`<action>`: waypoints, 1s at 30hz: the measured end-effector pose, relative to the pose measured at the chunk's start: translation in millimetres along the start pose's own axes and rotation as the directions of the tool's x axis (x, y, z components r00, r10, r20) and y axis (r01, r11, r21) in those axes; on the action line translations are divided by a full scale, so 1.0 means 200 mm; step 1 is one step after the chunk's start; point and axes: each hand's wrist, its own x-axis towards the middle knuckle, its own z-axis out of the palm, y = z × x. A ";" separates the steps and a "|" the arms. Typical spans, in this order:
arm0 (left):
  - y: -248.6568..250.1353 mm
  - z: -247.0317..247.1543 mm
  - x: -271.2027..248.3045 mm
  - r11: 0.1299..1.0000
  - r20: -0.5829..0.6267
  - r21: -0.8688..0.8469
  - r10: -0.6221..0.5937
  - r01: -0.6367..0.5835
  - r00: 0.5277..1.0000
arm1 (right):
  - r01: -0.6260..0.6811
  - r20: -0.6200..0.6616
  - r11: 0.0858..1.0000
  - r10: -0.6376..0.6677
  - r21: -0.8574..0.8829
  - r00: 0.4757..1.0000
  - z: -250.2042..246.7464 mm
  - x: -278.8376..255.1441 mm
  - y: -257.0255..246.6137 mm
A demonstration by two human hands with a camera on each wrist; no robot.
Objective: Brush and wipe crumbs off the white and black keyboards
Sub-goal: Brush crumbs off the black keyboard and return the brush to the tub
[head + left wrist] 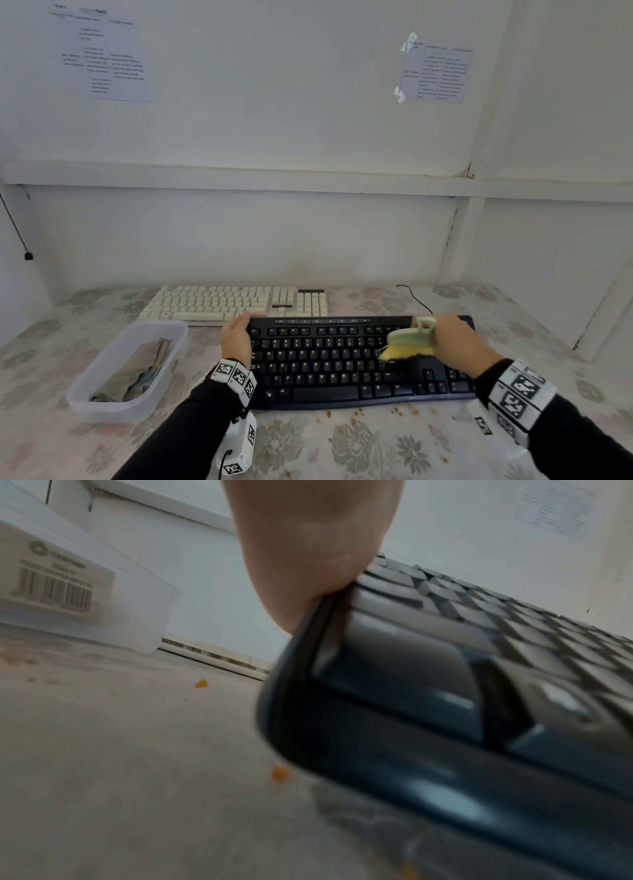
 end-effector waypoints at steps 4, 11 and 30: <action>0.01 0.01 -0.01 1.000 -0.005 -0.008 0.008 -0.008 1.000 | 0.017 -0.079 1.000 -0.016 0.010 0.997 -0.06 -0.02 0.02; 0.00 0.02 0.00 1.000 -0.012 0.001 -0.006 0.006 1.000 | 0.348 -0.078 0.860 -0.345 0.373 0.935 0.11 0.03 -0.34; -0.03 0.01 0.03 0.999 -0.017 0.020 0.047 -0.046 0.999 | -0.207 -0.122 0.977 0.211 0.040 0.970 -0.03 -0.12 0.57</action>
